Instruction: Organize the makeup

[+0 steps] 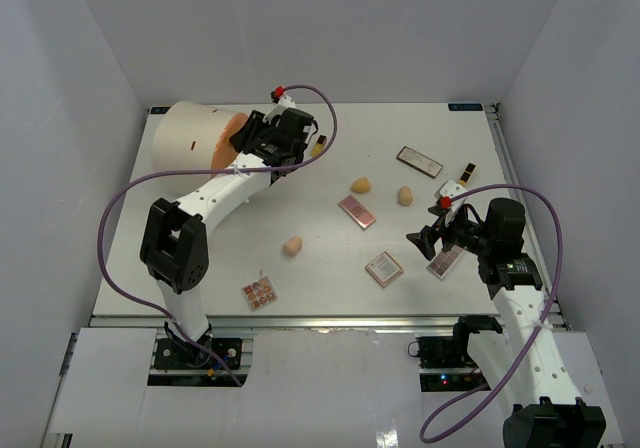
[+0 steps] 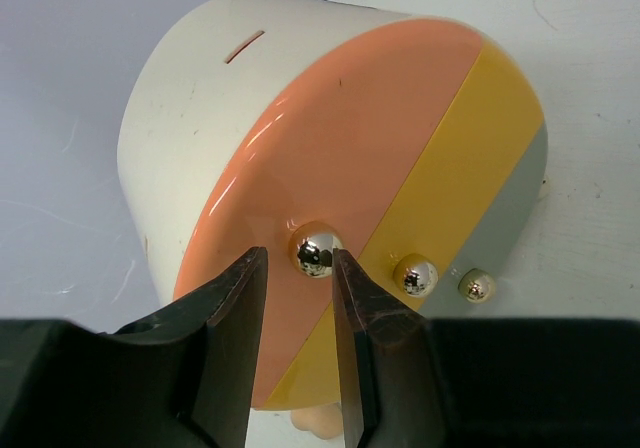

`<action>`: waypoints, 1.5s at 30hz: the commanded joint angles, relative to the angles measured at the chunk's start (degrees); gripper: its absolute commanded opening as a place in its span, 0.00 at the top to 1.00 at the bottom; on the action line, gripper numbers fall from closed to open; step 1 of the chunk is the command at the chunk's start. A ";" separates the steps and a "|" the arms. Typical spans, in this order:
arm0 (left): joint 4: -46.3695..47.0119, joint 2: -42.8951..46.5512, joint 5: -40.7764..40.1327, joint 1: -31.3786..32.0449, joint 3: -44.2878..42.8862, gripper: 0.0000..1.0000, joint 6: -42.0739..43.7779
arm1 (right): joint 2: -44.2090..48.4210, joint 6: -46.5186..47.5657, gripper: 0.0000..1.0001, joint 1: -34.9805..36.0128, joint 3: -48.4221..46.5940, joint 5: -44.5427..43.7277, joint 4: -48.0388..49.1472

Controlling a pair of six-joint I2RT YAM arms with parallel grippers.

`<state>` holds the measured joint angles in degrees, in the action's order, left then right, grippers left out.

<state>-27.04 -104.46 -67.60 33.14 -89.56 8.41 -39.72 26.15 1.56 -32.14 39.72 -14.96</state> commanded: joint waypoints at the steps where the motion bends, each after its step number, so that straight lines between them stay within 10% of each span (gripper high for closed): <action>1: 1.37 -0.46 -1.80 -0.54 0.12 0.57 0.74 | 0.53 0.04 0.10 0.11 -1.79 -0.05 0.46; 45: 2.48 -5.12 -5.47 -0.89 -3.49 0.58 1.46 | 0.70 0.04 0.10 0.05 -1.79 0.21 0.40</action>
<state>-25.45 -109.87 -72.84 32.67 -90.53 9.48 -39.72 26.15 1.57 -32.14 39.57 -15.00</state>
